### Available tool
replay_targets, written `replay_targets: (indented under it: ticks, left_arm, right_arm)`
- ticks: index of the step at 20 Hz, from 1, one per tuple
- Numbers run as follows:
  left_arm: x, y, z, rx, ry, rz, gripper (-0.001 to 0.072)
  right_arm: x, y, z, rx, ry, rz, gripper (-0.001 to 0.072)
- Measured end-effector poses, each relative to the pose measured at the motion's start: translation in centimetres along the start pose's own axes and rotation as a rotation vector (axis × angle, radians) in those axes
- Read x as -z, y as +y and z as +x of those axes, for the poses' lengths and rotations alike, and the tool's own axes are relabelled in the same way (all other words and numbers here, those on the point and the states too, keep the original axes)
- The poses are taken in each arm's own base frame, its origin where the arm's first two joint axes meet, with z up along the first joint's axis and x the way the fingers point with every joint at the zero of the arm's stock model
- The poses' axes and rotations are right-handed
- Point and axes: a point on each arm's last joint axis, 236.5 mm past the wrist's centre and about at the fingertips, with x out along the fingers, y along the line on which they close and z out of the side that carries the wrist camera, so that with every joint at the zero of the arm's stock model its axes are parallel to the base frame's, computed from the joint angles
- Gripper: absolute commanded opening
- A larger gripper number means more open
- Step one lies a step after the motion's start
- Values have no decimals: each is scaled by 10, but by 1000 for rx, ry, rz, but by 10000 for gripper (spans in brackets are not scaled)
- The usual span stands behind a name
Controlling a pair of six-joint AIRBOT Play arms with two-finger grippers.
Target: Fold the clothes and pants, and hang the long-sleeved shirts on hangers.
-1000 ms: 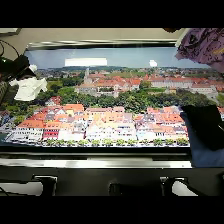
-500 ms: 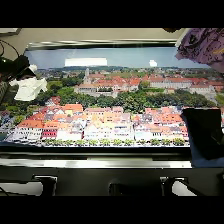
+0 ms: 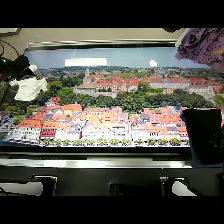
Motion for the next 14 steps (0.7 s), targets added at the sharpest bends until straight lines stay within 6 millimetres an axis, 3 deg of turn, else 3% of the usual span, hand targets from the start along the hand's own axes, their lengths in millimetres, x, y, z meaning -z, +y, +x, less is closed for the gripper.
replay_targets:
  ticks: [1,2,4,5,7,9,11,12,13,14]
  left_arm:
    - [0,0,0,0,0,0,26]
    - [0,0,0,0,0,0,26]
    - [0,0,0,0,0,0,26]
    - [0,0,0,0,0,0,26]
    - [1,0,-1,0,0,1,26]
    - [3,-2,-6,-1,1,19,26]
    - [5,-6,-17,1,-12,57,25]
    - [7,-9,-24,3,-25,75,25]
    - [8,-12,-33,5,-39,95,25]
    - [11,-15,-42,7,-55,109,25]
  right_arm:
    - [-3,2,0,-9,-13,-10,515]
    - [-8,5,-3,-26,-30,-25,532]
    - [-28,15,-20,-98,-93,-42,493]
    - [-41,24,-36,-165,-130,-43,360]
    - [-63,53,-77,-362,-206,-53,341]
    - [-72,95,-133,-610,-281,-104,339]
    - [-60,135,-192,-817,-344,-195,299]
    - [-44,156,-220,-901,-373,-261,149]
    - [-24,175,-245,-966,-398,-335,63]
    - [2,194,-269,-1021,-426,-429,53]
